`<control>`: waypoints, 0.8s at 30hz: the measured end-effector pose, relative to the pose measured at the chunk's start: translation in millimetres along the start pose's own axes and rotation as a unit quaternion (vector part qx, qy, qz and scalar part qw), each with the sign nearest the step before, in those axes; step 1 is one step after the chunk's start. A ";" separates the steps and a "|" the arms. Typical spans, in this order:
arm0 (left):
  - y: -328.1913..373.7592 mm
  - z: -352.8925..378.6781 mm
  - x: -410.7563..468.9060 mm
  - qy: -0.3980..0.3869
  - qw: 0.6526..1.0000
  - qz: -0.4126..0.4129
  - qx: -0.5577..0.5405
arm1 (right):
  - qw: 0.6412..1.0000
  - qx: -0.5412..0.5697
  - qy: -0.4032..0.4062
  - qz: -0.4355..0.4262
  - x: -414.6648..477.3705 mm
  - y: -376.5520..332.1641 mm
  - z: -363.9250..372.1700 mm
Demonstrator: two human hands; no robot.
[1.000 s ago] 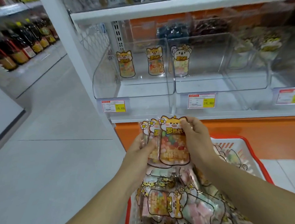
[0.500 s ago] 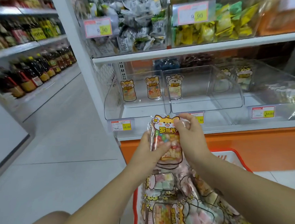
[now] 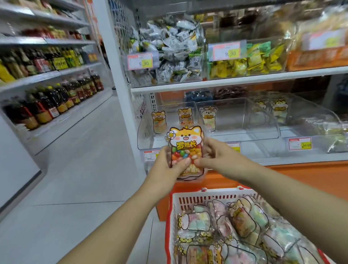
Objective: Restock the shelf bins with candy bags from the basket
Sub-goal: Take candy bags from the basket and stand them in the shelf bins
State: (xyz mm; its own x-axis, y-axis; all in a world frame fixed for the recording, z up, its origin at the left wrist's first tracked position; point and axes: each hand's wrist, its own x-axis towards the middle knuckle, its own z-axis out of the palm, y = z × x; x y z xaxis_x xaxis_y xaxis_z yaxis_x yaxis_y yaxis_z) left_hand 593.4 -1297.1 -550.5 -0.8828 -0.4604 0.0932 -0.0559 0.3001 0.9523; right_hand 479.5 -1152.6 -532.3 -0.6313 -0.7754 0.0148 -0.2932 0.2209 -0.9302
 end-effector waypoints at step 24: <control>-69.3 -40.2 310.2 0.027 0.973 -0.162 0.165 | 0.972 -0.135 0.172 0.087 315.2 69.3 14.7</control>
State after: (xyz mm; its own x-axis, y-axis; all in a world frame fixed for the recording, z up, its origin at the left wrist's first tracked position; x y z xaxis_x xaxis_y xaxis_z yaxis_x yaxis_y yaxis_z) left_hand 342.2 -1494.3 -575.8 -0.7688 -0.6157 -0.1729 -0.4815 0.3793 0.7901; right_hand 270.8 -1390.4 -597.5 -0.8768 -0.4799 0.0308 -0.3095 0.5142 -0.7998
